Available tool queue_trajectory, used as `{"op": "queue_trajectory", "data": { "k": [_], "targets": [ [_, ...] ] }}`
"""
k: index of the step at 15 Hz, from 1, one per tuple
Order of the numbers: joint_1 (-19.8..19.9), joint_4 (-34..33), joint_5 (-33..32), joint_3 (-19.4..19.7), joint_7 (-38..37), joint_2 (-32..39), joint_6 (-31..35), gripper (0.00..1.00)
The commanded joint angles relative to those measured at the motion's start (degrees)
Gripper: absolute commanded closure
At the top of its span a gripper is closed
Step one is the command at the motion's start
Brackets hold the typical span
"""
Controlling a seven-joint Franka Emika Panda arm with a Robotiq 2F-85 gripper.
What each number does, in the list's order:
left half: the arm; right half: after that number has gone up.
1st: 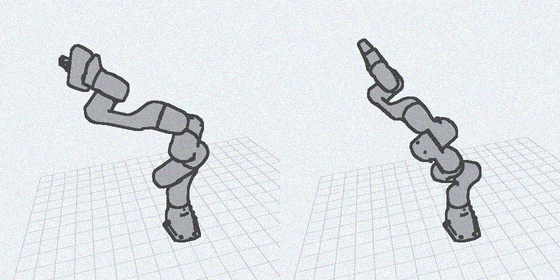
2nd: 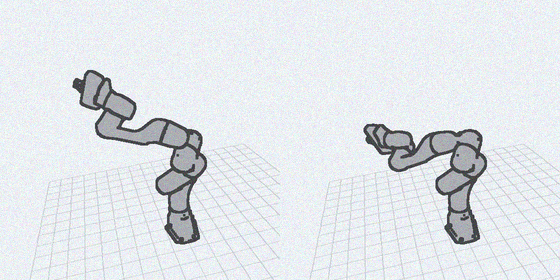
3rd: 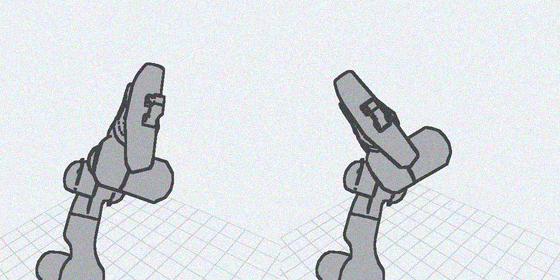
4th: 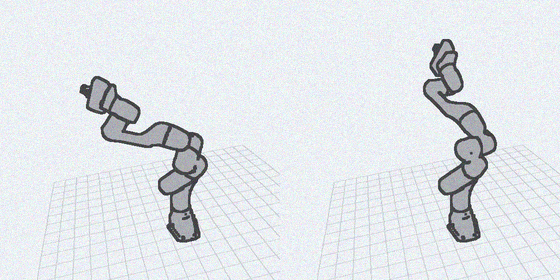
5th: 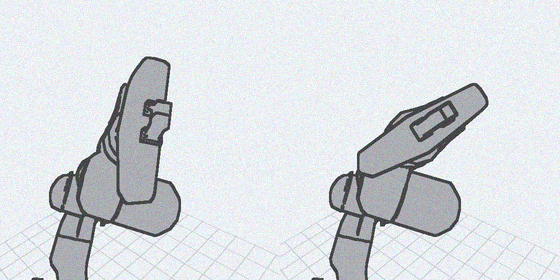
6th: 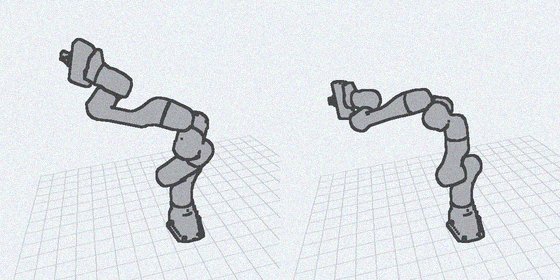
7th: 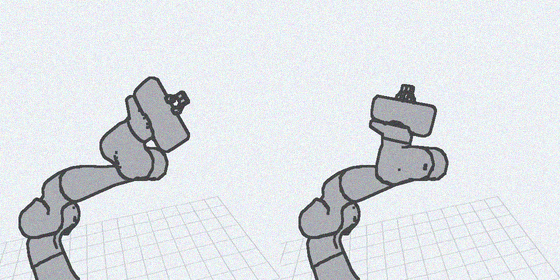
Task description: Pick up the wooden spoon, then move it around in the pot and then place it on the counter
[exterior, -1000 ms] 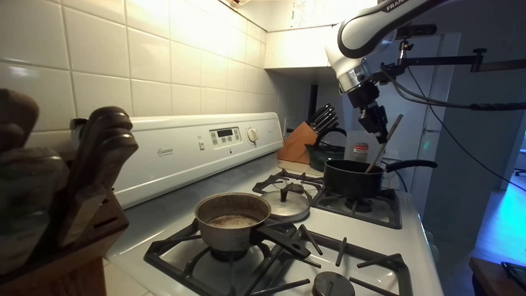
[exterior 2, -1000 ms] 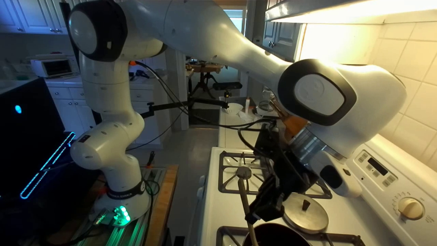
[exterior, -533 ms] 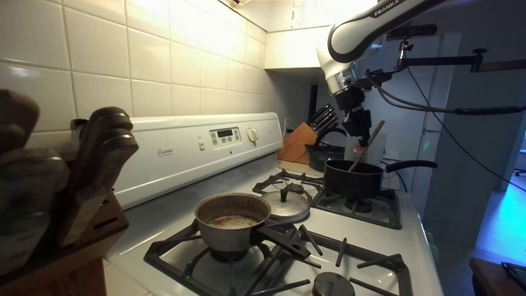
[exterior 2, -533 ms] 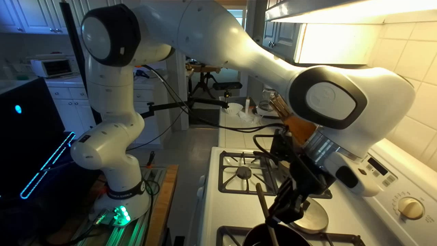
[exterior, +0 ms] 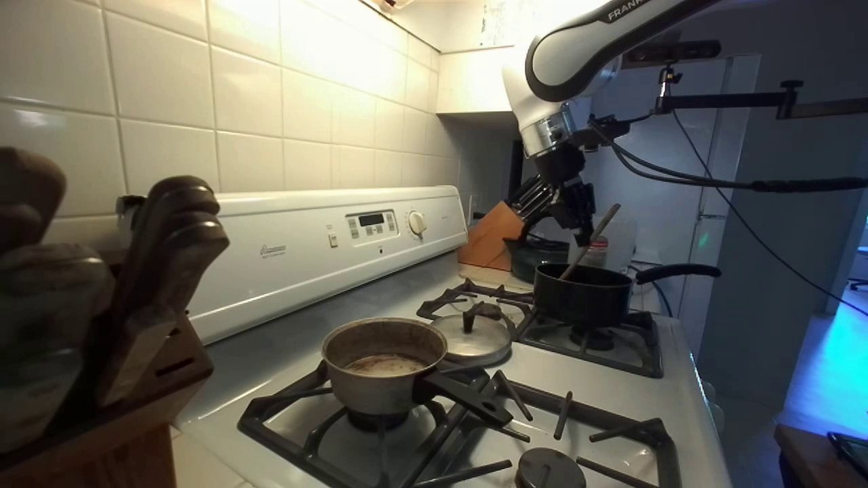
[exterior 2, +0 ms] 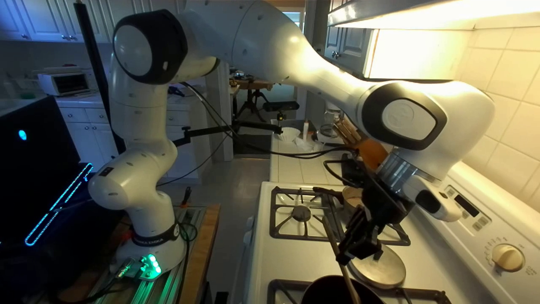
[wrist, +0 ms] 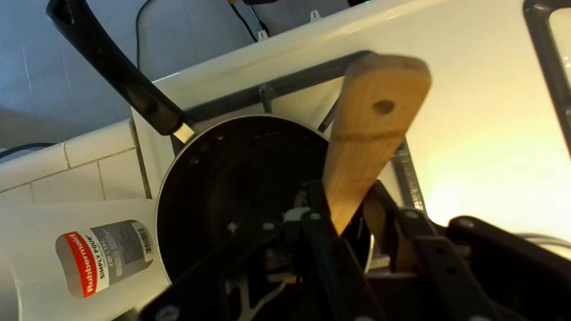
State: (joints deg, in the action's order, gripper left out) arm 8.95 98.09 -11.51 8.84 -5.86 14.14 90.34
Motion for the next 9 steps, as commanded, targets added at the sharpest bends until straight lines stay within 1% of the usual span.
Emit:
{"op": "queue_trajectory", "data": {
  "k": [1,3,6,8,9],
  "targets": [
    [0.3,3.2,0.2,0.1,3.7,-3.3,-2.0,0.93],
    [0.8,4.6,0.2,0.5,4.6,-4.6,-2.6,0.93],
    [1.7,6.9,1.1,1.5,3.2,-6.7,-1.8,0.93],
    [2.1,10.9,1.8,2.0,1.7,-9.5,1.6,0.93],
    [2.2,13.2,1.8,2.3,0.1,-10.9,4.8,0.93]
  ]
}}
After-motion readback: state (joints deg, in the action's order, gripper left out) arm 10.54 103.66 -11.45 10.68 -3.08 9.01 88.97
